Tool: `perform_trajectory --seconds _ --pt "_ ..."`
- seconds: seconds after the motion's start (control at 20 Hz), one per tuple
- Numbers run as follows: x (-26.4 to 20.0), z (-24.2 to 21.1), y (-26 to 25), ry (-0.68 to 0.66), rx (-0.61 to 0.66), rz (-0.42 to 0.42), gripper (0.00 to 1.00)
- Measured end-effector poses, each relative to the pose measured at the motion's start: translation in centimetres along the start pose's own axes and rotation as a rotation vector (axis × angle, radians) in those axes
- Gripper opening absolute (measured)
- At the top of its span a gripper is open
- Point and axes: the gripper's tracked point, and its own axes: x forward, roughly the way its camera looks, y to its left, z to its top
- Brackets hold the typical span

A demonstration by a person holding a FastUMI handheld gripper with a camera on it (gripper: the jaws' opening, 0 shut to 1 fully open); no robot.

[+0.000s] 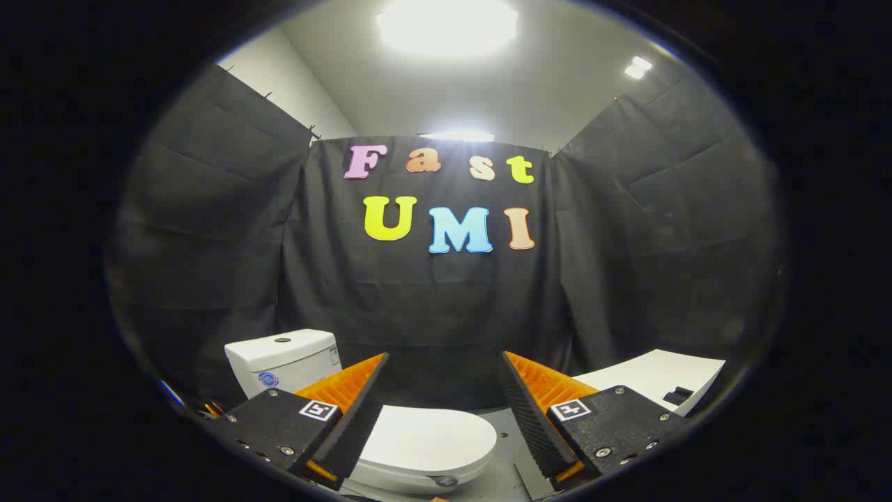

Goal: Open the toilet lid.

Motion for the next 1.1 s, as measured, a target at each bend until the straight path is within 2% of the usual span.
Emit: perform_trajectory --seconds 0.35,0.65,0.8,1.1 --pt "0.6 -1.0 0.8 0.010 0.015 0.056 0.95" --pt "1.1 -3.2 -0.6 0.044 0.028 0.019 0.95" --pt "1.2 -5.1 0.5 0.073 0.112 0.052 0.95" --pt "1.0 -11.1 2.8 0.185 0.376 0.121 0.95"
